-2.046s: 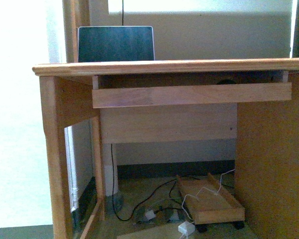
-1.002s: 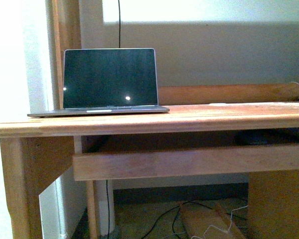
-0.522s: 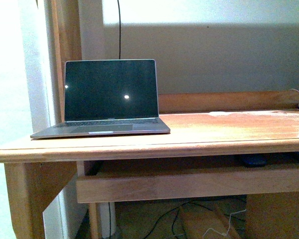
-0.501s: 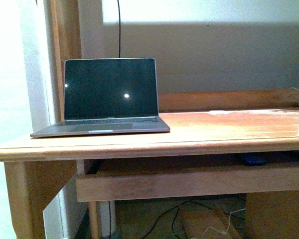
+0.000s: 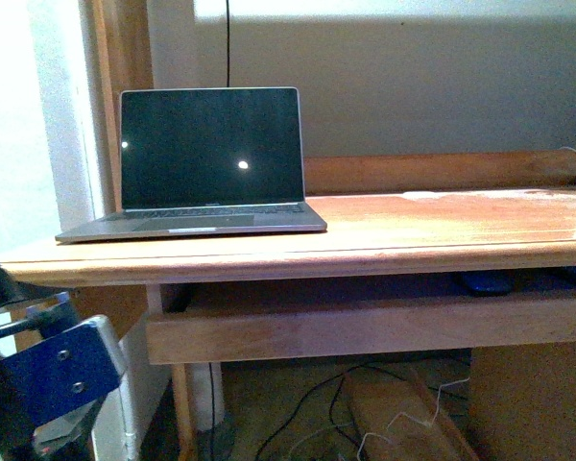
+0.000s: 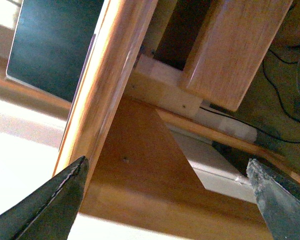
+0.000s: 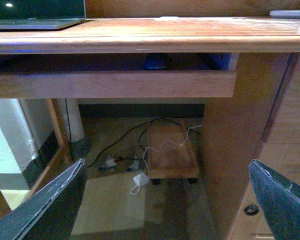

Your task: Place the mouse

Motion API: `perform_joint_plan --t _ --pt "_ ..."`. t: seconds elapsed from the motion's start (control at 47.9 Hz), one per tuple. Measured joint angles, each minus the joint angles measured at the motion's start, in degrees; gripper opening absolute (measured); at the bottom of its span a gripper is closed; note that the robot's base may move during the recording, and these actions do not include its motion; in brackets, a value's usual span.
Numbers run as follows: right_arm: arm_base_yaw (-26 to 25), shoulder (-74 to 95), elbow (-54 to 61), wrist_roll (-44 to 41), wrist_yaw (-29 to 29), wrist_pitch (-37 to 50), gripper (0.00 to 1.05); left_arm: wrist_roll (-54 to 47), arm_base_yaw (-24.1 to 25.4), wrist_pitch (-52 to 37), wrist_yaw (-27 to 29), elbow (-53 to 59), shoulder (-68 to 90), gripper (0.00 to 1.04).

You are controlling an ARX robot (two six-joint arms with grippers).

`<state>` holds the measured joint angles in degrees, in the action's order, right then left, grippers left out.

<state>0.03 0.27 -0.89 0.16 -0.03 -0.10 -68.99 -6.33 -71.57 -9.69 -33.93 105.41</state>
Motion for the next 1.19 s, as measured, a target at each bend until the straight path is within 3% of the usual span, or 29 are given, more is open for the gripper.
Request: perform_joint_plan --t 0.25,0.731,0.814,0.877,1.023,1.19 --pt "0.0 0.0 0.0 0.0 0.0 0.0 0.97 -4.5 -3.2 3.5 -5.9 -11.5 9.7 0.97" --pt "0.0 0.0 0.0 0.0 0.0 0.0 0.97 -4.3 -5.2 7.6 -8.5 -23.4 18.9 0.97" --pt "0.0 0.0 0.0 0.0 0.0 0.0 0.97 -2.9 -5.5 15.0 -7.9 -23.7 17.4 0.97" --pt "0.0 0.0 0.0 0.0 0.0 0.0 0.97 1.3 -5.9 28.7 -8.9 -23.6 12.4 0.97" --pt "0.0 0.0 0.0 0.0 0.0 0.0 0.97 8.1 -5.9 46.9 -12.9 -22.4 4.4 0.97" --pt "0.0 0.0 0.0 0.0 0.0 0.0 0.97 18.7 -6.3 52.6 -17.3 -16.2 -3.5 0.97"
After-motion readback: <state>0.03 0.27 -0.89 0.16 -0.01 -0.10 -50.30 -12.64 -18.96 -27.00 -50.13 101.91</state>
